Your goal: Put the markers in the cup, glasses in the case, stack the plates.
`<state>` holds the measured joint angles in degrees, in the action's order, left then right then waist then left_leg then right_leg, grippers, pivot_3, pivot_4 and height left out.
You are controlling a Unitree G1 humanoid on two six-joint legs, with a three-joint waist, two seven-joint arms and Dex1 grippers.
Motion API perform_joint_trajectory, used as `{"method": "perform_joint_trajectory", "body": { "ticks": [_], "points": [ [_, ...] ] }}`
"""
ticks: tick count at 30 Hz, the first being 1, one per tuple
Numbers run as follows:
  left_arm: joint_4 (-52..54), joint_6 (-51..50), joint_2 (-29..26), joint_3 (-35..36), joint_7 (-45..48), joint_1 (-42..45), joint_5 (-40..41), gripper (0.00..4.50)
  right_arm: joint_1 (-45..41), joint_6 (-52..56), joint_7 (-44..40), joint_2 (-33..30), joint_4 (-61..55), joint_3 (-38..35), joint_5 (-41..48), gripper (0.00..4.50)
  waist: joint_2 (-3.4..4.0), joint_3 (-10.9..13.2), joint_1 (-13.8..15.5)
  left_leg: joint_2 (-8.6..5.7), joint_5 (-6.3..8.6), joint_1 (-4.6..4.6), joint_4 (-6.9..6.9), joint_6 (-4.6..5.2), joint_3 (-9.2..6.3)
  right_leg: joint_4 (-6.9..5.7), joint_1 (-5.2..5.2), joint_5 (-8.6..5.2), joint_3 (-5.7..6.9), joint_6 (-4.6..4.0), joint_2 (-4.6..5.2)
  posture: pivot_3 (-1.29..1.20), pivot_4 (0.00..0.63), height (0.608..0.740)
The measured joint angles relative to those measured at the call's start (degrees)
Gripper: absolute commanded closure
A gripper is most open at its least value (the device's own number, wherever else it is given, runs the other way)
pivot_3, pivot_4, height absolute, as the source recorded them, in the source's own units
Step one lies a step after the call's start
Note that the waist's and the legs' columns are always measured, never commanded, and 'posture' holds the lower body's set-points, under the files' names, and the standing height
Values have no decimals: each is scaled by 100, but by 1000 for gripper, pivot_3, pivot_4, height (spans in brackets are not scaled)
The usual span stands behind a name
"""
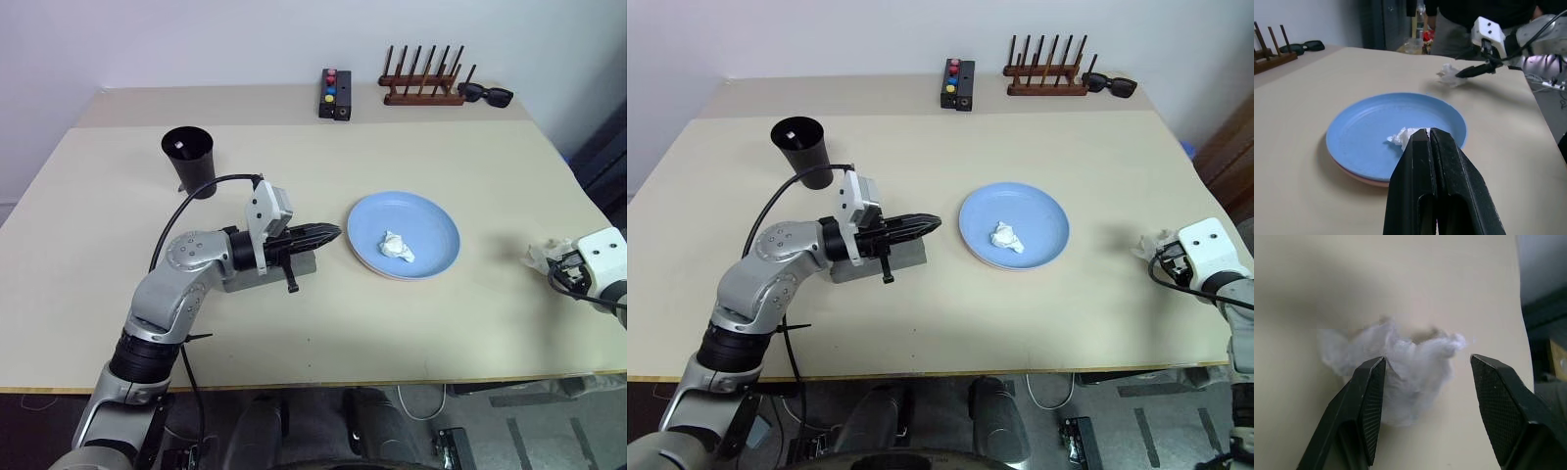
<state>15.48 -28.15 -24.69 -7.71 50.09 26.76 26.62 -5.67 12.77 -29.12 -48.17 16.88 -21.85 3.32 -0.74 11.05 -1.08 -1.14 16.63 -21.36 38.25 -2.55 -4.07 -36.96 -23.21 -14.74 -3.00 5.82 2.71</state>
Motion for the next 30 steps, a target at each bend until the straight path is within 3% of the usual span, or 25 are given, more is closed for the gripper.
{"method": "perform_joint_trajectory", "body": {
  "ticks": [3,7,18,25,30],
  "points": [
    [1,-8,1,-2,-10,-1,0,4500,-216,88,-43,148,320,-67,277,2586,1,0,7,0,0,-2,-3,0,-1,1,-2,0,0,1,1,0,150,735],
    [26,-10,1,-1,-20,-4,0,4500,-311,540,-123,227,352,-228,745,4485,2,-1,13,0,0,-3,-4,0,-2,1,-2,0,0,2,2,0,150,735],
    [29,-5,0,-3,-16,-13,-2,4500,-158,989,-33,392,-329,-415,1186,4485,2,-1,7,0,0,-3,-4,0,-2,1,-3,0,0,2,0,0,150,735],
    [27,15,-47,4,2,-12,-6,4500,142,1180,-547,396,-2135,-516,1861,4485,3,0,-10,3,0,-2,-5,0,-5,0,-4,0,0,3,-2,0,150,735],
    [-181,132,-161,87,6,-6,-32,4500,-195,1731,-692,516,-3396,385,2178,4485,2,0,2,5,0,-1,-4,0,-24,0,-4,0,3,1,-5,0,150,735]
  ]
}}
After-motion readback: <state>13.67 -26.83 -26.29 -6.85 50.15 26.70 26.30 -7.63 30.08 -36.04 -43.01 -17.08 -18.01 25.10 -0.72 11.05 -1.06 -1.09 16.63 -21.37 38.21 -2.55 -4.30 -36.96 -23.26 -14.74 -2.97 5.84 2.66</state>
